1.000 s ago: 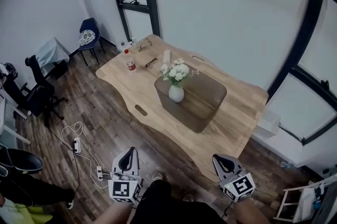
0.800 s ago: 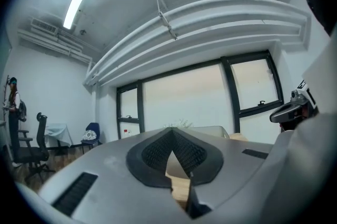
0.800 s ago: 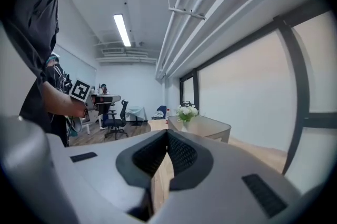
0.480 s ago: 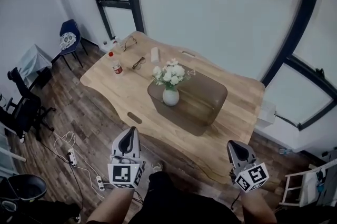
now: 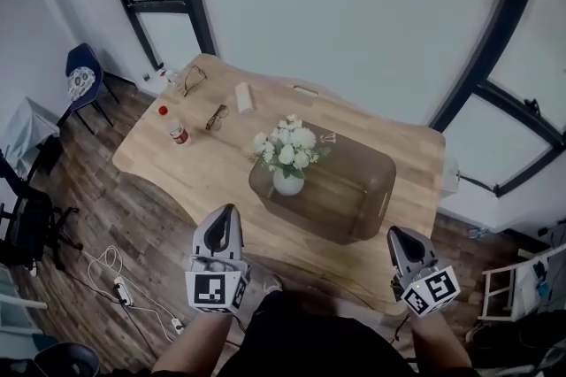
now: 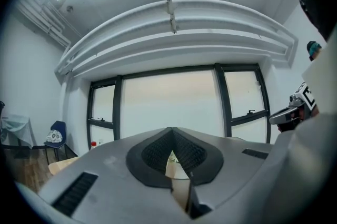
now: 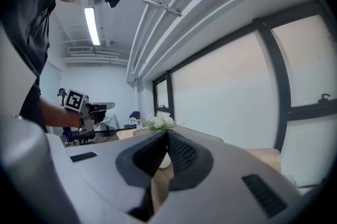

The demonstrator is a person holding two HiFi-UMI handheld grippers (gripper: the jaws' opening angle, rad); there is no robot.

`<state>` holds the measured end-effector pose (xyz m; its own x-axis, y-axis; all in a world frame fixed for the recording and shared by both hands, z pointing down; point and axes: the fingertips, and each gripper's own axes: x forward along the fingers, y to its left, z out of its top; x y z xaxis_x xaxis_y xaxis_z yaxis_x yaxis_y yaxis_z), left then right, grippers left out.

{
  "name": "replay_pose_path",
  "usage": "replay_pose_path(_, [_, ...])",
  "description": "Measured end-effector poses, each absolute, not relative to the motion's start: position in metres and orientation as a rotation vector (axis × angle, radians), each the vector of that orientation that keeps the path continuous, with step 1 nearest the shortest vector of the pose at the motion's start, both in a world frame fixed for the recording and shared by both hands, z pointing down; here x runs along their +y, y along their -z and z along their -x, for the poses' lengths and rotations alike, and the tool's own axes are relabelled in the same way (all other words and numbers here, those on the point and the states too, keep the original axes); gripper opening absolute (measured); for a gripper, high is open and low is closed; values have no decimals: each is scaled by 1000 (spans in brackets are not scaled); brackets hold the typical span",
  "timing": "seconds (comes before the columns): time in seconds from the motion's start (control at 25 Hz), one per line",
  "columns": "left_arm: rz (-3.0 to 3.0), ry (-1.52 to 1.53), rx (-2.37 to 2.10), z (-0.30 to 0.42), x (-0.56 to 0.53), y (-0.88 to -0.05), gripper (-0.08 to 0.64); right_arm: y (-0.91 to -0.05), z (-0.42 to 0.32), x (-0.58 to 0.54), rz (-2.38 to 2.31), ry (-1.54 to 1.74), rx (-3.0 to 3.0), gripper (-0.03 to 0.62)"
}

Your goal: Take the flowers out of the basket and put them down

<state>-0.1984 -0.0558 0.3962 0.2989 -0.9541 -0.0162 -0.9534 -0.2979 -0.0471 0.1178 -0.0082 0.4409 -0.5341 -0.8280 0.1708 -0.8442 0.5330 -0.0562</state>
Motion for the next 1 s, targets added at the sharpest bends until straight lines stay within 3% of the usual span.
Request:
replay_pose_path(0.6, [2689, -1, 1599, 245, -170, -403, 5, -376, -37, -118, -1637, -168, -2643, 21])
replay_pose_path(1.0, [2747, 1, 1608, 242, -184, -421, 5, -363, -27, -154, -1526, -95, -2719, 20])
